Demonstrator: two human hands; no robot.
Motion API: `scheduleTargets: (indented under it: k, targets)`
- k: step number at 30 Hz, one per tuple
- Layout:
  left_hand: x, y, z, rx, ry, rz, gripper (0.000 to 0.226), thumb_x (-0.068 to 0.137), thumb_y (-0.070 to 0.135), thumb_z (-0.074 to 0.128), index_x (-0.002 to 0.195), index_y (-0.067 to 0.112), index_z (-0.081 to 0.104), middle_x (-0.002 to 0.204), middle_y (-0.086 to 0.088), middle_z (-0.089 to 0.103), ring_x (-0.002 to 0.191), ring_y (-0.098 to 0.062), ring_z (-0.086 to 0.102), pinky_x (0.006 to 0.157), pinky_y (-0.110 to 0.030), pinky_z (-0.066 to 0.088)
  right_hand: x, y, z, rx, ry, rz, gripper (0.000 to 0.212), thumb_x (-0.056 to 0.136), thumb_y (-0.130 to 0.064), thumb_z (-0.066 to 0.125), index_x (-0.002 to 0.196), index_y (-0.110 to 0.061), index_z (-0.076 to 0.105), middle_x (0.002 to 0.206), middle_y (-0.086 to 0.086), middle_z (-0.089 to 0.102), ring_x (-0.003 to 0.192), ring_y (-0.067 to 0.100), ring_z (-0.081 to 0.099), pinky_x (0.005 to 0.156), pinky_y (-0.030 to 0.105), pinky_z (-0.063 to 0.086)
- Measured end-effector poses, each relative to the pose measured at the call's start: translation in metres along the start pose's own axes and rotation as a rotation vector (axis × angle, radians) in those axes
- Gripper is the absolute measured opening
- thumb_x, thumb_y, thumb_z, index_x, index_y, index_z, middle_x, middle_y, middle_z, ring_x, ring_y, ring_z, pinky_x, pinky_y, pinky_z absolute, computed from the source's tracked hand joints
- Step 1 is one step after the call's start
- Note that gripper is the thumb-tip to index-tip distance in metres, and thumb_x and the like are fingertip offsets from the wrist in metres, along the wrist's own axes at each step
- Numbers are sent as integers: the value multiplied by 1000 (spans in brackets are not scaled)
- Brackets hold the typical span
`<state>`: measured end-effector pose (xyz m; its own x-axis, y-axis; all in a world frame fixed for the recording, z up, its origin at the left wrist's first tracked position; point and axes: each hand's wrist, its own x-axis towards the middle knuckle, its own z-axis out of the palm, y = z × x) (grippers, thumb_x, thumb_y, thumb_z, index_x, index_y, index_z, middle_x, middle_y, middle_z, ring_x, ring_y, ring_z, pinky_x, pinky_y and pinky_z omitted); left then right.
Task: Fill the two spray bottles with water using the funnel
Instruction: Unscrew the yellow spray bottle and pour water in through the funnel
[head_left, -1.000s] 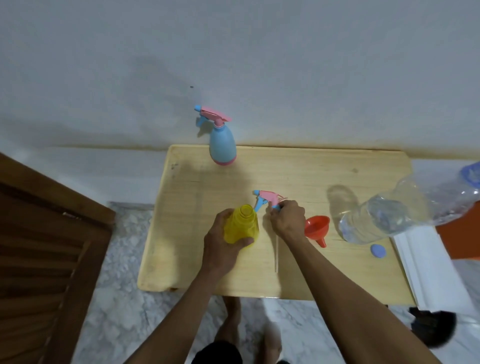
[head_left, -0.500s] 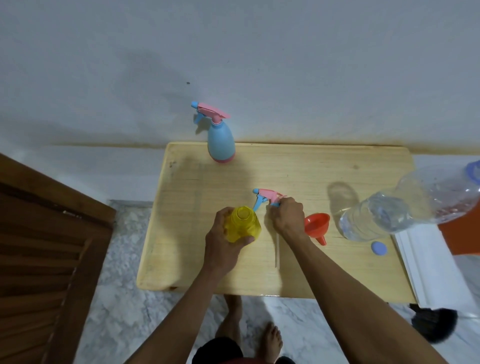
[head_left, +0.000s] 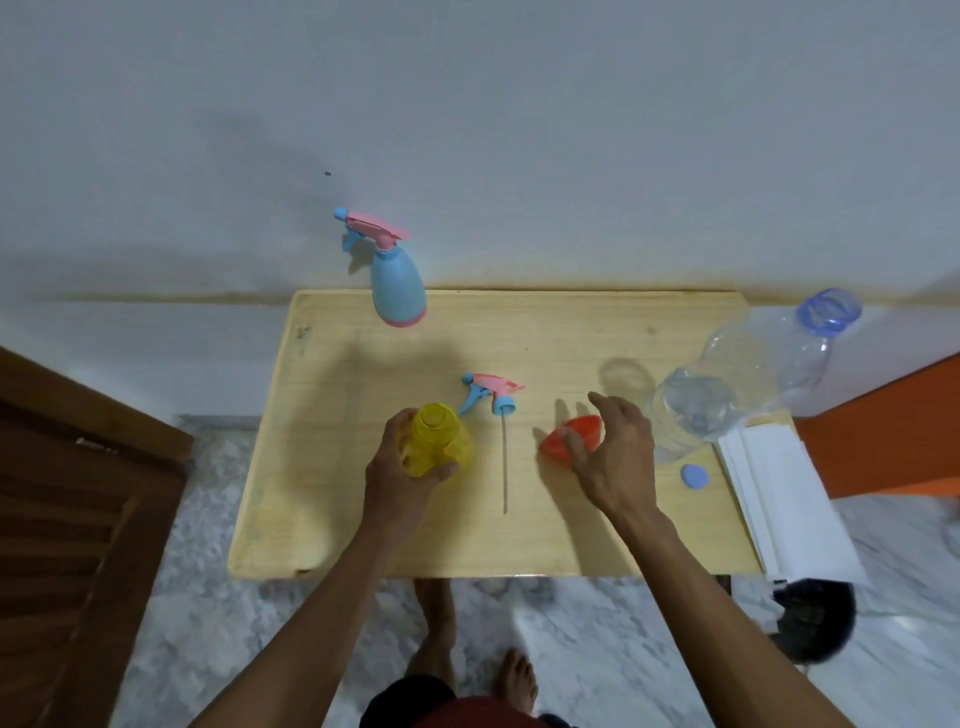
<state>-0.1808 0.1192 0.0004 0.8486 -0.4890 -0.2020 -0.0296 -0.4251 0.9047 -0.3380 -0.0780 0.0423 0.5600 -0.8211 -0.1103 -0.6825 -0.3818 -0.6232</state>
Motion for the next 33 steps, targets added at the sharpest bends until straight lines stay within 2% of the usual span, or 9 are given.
scheduleTargets:
  k: [3,5,8,11,18,20,24,29,33]
  targets:
    - [-2,-2,3,-18,12,-7,79,69,13,91,128,42,48,115,32,55,111,-5,53,91,-23,48,-9,15,2,-8,-85,-3,59,84,-41,78,134,-15,62,131,15,61,124,34,54,100,38,43]
    - [-3,-3,4,-27,24,-5,78,69,12,91,126,43,47,115,34,54,114,-6,52,86,-16,46,-12,18,3,47,-88,-29,50,81,-45,79,120,-17,68,110,4,67,103,24,61,84,29,44]
    - [-4,-2,5,-25,32,5,78,70,12,91,126,42,46,116,34,52,115,-6,51,82,-12,43,-13,18,1,92,-62,-56,38,82,-40,81,111,-17,71,99,-6,65,90,14,59,73,17,39]
    - [-5,-3,6,-23,35,1,78,70,13,91,131,37,48,116,27,54,115,-9,51,87,-22,45,-15,19,0,122,-29,-83,19,85,-30,79,100,-19,72,93,-9,67,82,2,57,72,0,36]
    - [-4,-3,6,-9,39,-4,82,70,15,91,137,31,48,122,16,55,116,-9,50,91,-27,46,-10,26,-3,182,-47,-82,5,89,-27,75,86,-25,71,82,-20,69,86,-10,60,68,7,40]
    - [-4,-3,6,-6,35,-7,82,70,16,91,138,30,48,124,15,55,116,-9,50,90,-27,46,-9,28,-4,185,-12,-69,9,88,-24,77,90,-19,70,80,-19,64,81,-2,61,68,11,38]
    - [-5,-1,5,1,35,-24,83,69,18,92,138,32,48,123,13,56,114,-10,52,90,-27,46,-7,17,-9,235,98,-92,27,85,-30,81,104,-12,72,96,-3,68,85,20,63,75,34,51]
    - [-6,0,4,48,38,8,82,70,25,91,140,29,47,122,12,58,109,-11,54,90,-26,46,-10,-51,-30,542,102,-221,27,81,-31,83,104,-23,72,98,-16,71,91,4,68,74,15,54]
    - [-6,-1,3,40,41,9,83,70,28,91,139,29,48,123,15,59,108,-8,55,91,-25,46,-15,-90,-29,680,-16,-283,25,80,-22,84,102,-24,72,98,-16,73,84,2,70,69,14,51]
